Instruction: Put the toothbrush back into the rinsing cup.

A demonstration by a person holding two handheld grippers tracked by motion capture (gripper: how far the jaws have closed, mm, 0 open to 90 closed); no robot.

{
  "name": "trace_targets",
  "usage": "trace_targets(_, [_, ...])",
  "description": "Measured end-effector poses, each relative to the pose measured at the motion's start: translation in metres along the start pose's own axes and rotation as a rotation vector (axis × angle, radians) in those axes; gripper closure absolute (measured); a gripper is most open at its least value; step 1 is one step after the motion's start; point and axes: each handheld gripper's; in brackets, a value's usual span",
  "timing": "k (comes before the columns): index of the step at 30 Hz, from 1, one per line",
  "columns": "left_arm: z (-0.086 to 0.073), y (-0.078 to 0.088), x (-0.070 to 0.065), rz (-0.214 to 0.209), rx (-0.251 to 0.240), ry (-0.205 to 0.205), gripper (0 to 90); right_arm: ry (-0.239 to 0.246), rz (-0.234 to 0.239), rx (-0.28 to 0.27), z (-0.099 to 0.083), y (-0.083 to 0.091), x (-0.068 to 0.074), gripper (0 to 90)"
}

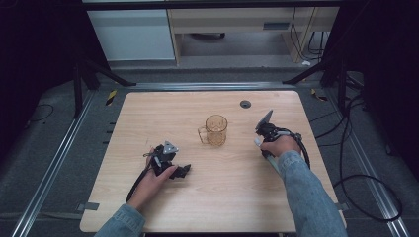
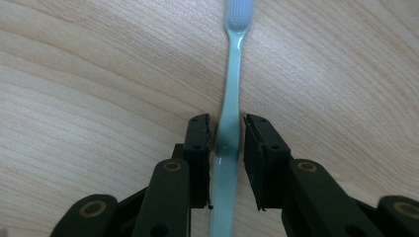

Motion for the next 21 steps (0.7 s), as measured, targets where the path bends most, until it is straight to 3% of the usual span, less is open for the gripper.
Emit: trace_targets(21, [0.0000, 0.0000, -0.0001, 0.000, 0.000, -0.001, 0.0, -0.005, 0.008, 0.010, 0.0015, -0.0026, -0.0009, 79.2])
Point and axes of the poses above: each handheld gripper's, and its own axes: y roughly backward along the jaws, z roughly out of its top, x roughly to its left, and after that the axes turned 8 degrees about x, right-handed
